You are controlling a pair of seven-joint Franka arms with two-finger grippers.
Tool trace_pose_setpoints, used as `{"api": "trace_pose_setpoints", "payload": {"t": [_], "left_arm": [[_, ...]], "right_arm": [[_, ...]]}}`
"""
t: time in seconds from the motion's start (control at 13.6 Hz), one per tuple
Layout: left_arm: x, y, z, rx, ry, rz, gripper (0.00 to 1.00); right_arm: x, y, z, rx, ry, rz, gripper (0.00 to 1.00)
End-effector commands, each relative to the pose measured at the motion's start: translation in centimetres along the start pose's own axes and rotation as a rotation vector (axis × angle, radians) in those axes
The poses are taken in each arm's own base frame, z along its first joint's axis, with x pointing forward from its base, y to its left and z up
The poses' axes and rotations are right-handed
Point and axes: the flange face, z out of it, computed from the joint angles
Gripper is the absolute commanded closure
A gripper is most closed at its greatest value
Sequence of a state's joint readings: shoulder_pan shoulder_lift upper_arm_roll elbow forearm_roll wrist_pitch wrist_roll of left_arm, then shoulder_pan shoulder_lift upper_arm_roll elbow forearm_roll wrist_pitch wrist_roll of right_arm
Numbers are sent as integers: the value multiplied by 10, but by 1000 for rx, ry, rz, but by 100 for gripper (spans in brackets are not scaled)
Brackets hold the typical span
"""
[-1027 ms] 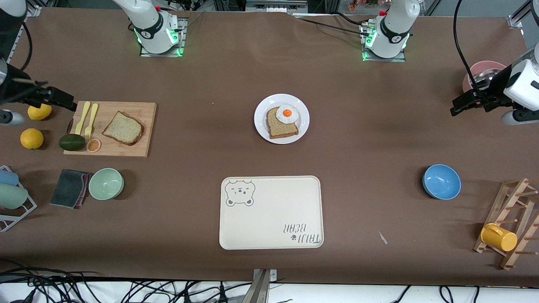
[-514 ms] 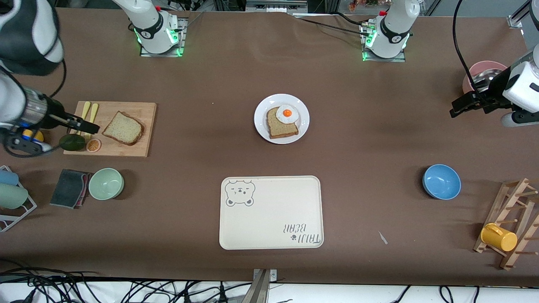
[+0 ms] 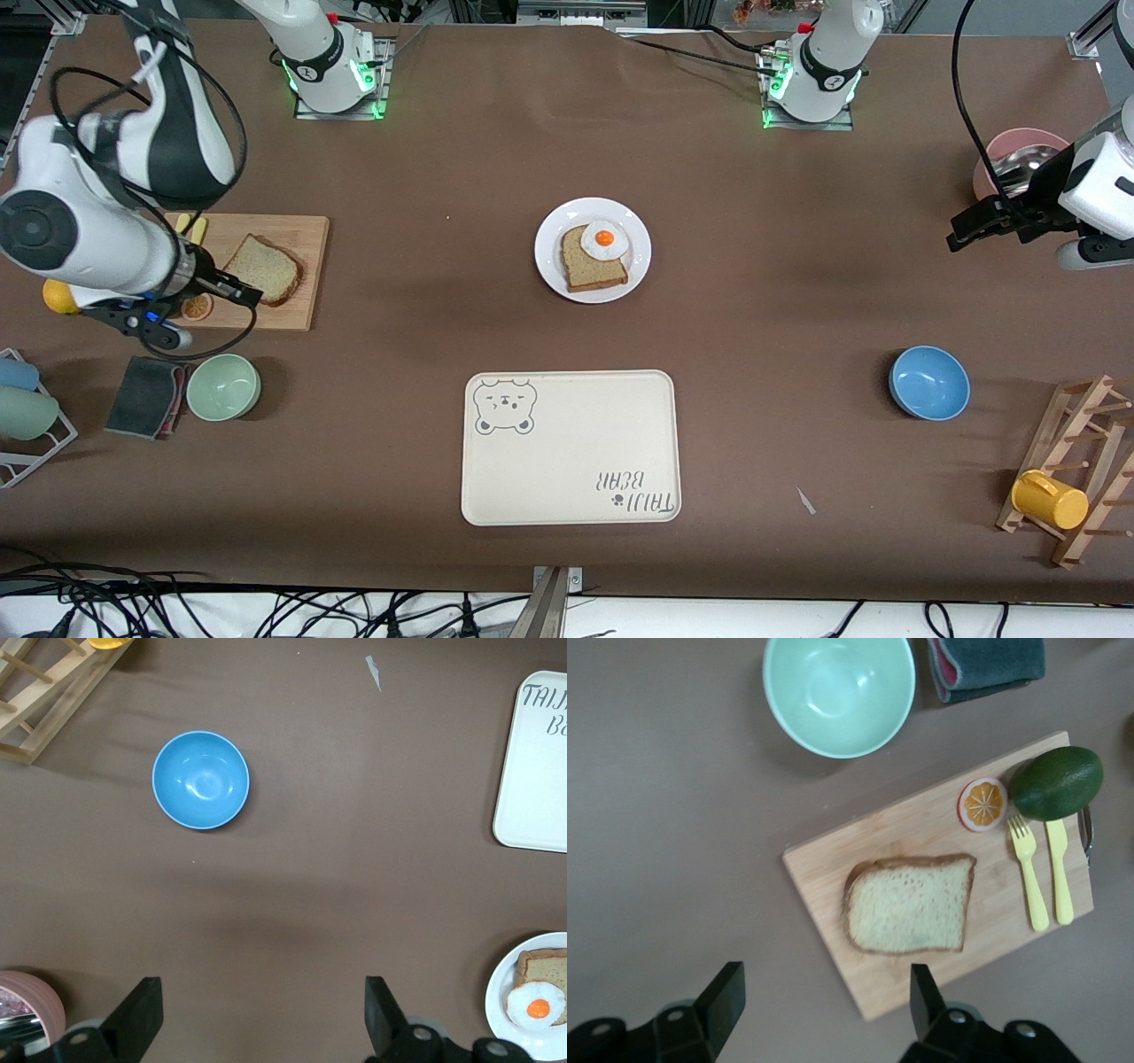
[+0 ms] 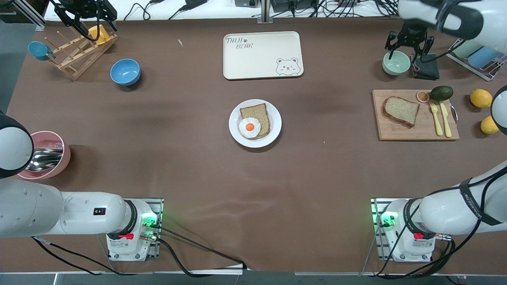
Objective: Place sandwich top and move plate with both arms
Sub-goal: 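Reach the right gripper down to the bread slice on the cutting board, then close the right gripper on the bread slice edge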
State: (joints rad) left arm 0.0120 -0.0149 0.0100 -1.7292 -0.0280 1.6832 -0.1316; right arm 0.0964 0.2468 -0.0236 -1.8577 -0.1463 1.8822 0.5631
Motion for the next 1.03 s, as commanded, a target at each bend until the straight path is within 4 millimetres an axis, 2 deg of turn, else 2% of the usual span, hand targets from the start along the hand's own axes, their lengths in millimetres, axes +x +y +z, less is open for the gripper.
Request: {"api": "trace_pose_setpoints", "payload": {"t": [0.0,0.07,0.29,0.59,0.66,0.95], "left_arm": [[2,2,-3,9,8,12,0],[2,6,-4,9,8,18,0],[0,8,-5,9,9,23,0],[0,7,-4,9,6,23,0],[0,8,-3,10,4,23,0],[1,8,-2,10,3,23,0]], "right_arm": [[-16,2,45,-74,57,37,28],[-23,-3,59,-72,64,44,29],[-32,-7,106,-101,22,89,42],[-36,-33,146,-144,35,136,46],[-39,-42,154,-175,65,108,51],[-40,-43,164,-204,81,120,51]]}}
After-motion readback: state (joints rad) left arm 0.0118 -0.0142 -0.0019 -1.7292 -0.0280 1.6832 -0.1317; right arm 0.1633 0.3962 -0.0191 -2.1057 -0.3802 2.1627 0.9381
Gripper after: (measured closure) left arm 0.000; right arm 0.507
